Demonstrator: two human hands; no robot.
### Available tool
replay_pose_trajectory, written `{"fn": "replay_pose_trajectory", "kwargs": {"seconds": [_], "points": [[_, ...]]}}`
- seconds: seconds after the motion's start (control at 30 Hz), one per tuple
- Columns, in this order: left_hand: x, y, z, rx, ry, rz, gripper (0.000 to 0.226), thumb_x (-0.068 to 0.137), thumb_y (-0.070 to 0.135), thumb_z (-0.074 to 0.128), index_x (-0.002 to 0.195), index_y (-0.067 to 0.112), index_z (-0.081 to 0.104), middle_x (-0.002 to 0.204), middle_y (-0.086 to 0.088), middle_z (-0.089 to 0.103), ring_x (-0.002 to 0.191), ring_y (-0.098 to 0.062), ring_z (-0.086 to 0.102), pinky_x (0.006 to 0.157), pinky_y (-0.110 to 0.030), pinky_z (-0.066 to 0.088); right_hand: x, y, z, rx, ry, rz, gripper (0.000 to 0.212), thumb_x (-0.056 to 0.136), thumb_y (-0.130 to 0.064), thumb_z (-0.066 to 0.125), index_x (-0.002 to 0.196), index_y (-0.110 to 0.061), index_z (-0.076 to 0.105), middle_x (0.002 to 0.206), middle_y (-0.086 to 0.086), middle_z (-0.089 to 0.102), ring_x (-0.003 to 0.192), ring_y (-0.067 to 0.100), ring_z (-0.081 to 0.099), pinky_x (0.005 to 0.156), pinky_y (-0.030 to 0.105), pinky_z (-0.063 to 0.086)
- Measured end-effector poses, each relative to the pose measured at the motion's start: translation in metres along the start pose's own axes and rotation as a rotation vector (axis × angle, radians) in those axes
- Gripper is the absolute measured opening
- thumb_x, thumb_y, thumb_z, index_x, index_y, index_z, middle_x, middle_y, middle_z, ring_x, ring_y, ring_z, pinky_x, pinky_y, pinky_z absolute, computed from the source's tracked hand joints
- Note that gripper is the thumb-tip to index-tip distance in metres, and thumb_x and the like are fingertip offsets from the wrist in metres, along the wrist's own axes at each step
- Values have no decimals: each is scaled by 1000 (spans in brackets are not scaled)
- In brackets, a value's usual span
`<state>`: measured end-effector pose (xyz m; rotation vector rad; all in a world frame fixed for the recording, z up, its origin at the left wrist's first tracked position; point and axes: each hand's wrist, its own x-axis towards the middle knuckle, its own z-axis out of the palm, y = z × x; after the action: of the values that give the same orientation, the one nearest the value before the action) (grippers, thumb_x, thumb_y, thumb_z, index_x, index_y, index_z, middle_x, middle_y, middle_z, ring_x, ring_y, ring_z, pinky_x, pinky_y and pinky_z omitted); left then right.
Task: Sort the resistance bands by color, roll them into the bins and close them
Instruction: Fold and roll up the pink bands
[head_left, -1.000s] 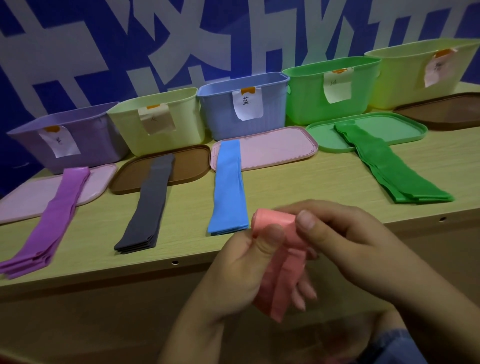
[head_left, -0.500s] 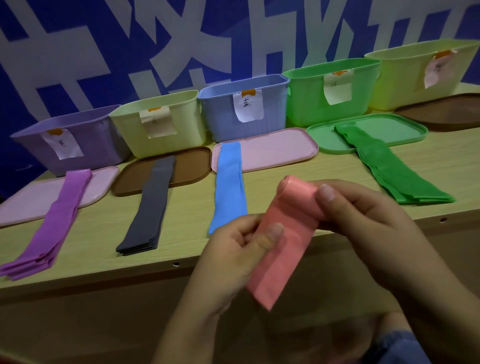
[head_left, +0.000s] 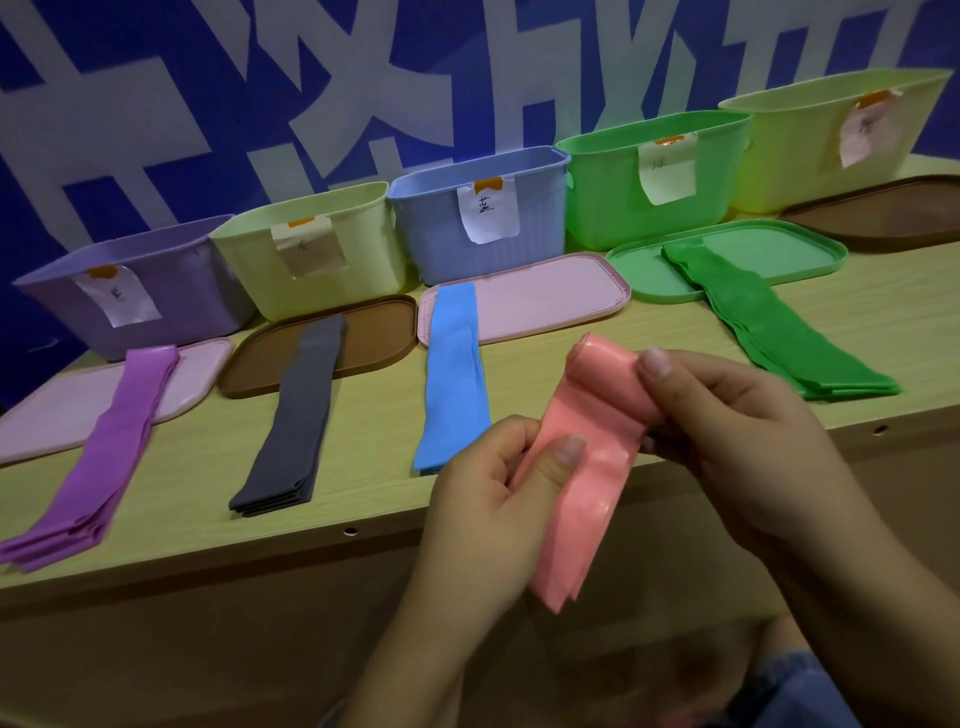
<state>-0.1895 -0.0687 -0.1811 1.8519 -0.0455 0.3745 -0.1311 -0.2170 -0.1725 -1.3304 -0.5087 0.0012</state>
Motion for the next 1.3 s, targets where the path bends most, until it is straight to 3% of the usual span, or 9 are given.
{"fn": "replay_pose_trajectory", "kwargs": {"seconds": [0.07,0.2,0.37,0.53,0.6,0.73,0.83,1.0,1.3], "points": [[0,0,1,-14,0,23,26,79,44,61,81,18,63,73,-11,59,66,-27,56,56,-29,42,1,1,1,22,38,-23,10,80,-38,69,78,-33,76,79,-2,73,74,13,68,66,23,55],[-1,-3,-2,-85,-50,22,25,77,37,65,83,13,63,81,-17,61,76,-34,58,62,-33,46,-1,5,4,-153,67,-89,15,80,-29,59,88,-31,71,91,-9,73,86,11,68,74,27,57],[3,-10,-8,-205,-137,-143,22,76,35,75,88,18,67,86,-6,70,76,-14,67,66,-26,53,-4,8,7,-260,13,-137,20,80,-27,61,98,-29,68,95,-15,71,89,3,66,73,17,53],[9,-19,-14,-336,-279,-258,67,50,56,85,103,19,67,101,-5,73,93,-20,70,75,-28,55,-7,7,6,-276,-39,-141,23,77,-24,65,100,-26,68,96,-14,71,88,4,67,71,17,53],[10,-20,-12,-337,-298,-243,57,54,57,83,97,22,72,99,-6,74,91,-22,71,76,-33,57,-9,5,6,-257,-42,-138,23,76,-24,65,99,-25,69,94,-14,71,85,3,67,68,16,53],[9,-14,-4,-283,-231,-191,26,77,35,67,88,12,71,86,-11,75,78,-28,73,71,-35,59,-9,5,8,-298,-9,-175,25,76,-26,68,101,-25,68,94,-13,70,85,4,67,64,19,54],[7,-9,-2,-211,-194,-117,24,76,31,62,88,11,69,81,-7,75,75,-25,73,70,-37,60,-8,6,10,-344,13,-212,29,76,-38,64,103,-27,67,97,-16,69,87,4,66,66,23,56],[1,-7,-6,-205,-139,-18,19,81,27,60,90,11,66,78,-7,74,66,-25,72,58,-33,59,-9,3,15,-410,4,-318,25,80,-36,59,104,-32,64,102,-18,67,89,0,65,69,13,51],[-1,-12,-13,-241,-152,-11,32,78,46,61,88,16,67,80,-10,72,66,-28,72,56,-35,58,-12,5,18,-521,-8,-404,29,83,-34,60,109,-24,65,104,-20,66,98,-4,61,70,11,51]]}}
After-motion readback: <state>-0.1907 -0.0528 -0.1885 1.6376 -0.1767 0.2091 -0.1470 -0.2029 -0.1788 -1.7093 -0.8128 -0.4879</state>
